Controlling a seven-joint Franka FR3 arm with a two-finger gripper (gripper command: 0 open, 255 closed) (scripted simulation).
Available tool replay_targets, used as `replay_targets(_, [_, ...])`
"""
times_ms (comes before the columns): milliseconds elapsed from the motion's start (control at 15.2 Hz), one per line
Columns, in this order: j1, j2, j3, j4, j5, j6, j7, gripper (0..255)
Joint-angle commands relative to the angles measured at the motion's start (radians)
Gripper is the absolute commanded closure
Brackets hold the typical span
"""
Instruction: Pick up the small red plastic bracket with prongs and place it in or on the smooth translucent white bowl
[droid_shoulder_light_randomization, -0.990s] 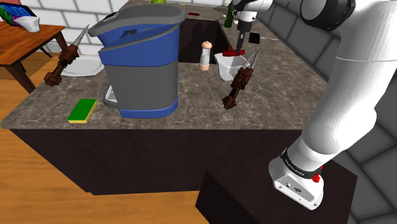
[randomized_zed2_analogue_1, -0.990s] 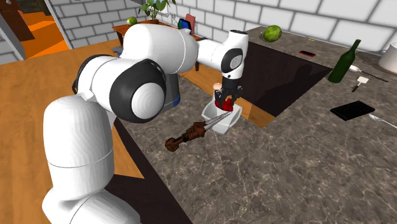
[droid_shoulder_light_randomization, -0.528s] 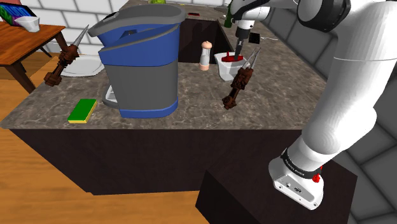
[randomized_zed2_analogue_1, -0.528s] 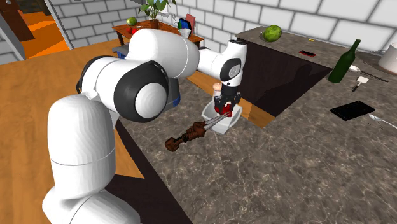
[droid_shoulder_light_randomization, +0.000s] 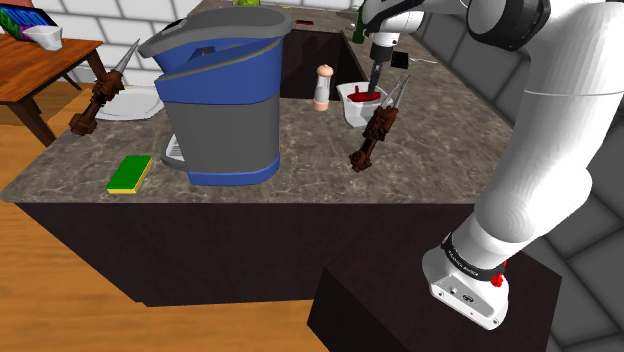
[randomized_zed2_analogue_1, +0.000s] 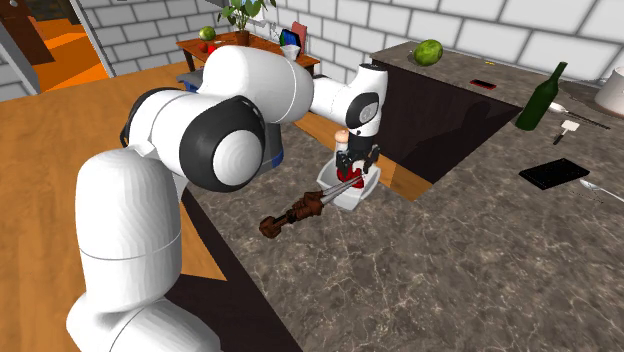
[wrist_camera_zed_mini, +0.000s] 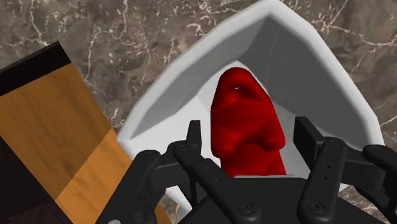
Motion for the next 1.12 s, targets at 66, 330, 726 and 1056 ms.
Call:
replay_targets(66, [0.000, 0.000, 0.000, 0.000, 0.000, 0.000, 0.000, 0])
replay_targets(330, [0.000, -0.010, -0.002, 0.021, -0.004, -0.030, 0.003, 0])
replay_targets(726, [-0.001, -0.030, -0.006, 0.087, -0.012, -0.115, 0.008, 0])
replay_targets(1056, [-0.001, -0.030, -0.006, 0.087, -0.012, -0.115, 0.008, 0])
